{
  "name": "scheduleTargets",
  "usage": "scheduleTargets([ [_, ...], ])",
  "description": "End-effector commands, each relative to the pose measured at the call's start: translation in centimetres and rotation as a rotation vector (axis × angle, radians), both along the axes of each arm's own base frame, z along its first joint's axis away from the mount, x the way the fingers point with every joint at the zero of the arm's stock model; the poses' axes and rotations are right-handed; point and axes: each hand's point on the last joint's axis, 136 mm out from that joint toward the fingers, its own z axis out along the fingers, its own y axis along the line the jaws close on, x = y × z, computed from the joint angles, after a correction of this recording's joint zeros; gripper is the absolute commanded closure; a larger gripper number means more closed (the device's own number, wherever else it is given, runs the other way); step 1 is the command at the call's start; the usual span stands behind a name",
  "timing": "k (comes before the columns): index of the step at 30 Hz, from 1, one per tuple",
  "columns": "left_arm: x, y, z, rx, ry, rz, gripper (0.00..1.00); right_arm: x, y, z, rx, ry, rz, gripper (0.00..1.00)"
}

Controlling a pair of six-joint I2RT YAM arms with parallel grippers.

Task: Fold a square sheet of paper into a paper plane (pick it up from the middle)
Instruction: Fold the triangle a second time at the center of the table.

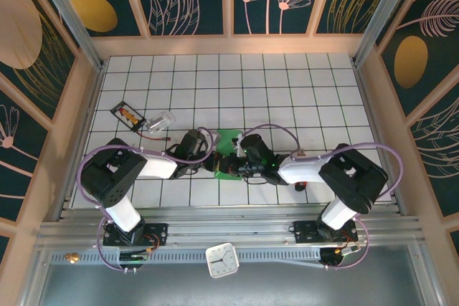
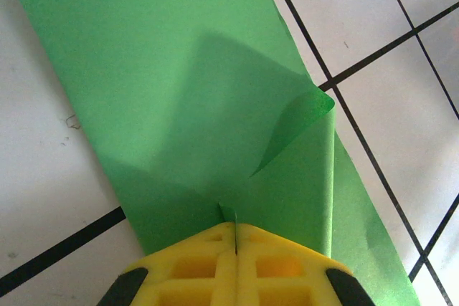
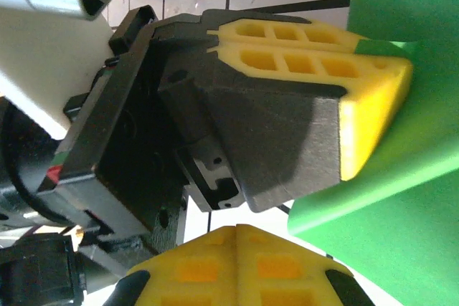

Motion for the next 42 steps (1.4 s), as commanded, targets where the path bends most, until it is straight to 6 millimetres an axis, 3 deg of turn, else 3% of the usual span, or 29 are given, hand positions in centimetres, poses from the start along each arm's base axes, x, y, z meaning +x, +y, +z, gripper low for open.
scheduleTargets([
  [1,-2.4,1.8,-3.5,0.097,0.141,0.004,1.0,0.9,0.2,-0.8,0.013,0.002,-0.062,1.0],
  [15,-2.4,1.9,-3.8,0.104,0.146,0.007,1.0,0.6,1.0,-3.2,-0.006,0.077,-0.05,1.0],
  [21,-2.5,2.0,-4.0,0.11,0.149,0.009,1.0,0.3,0.5,-3.0,0.009,0.08,-0.064,1.0],
  [32,-2.6,2.1,-4.5,0.119,0.16,0.009,1.0,0.1,-0.2,-0.7,0.051,0.021,-0.086,1.0],
  [42,-2.7,2.2,-4.6,0.123,0.159,0.01,1.0,0.4,0.6,-1.2,0.062,0.038,-0.091,1.0],
])
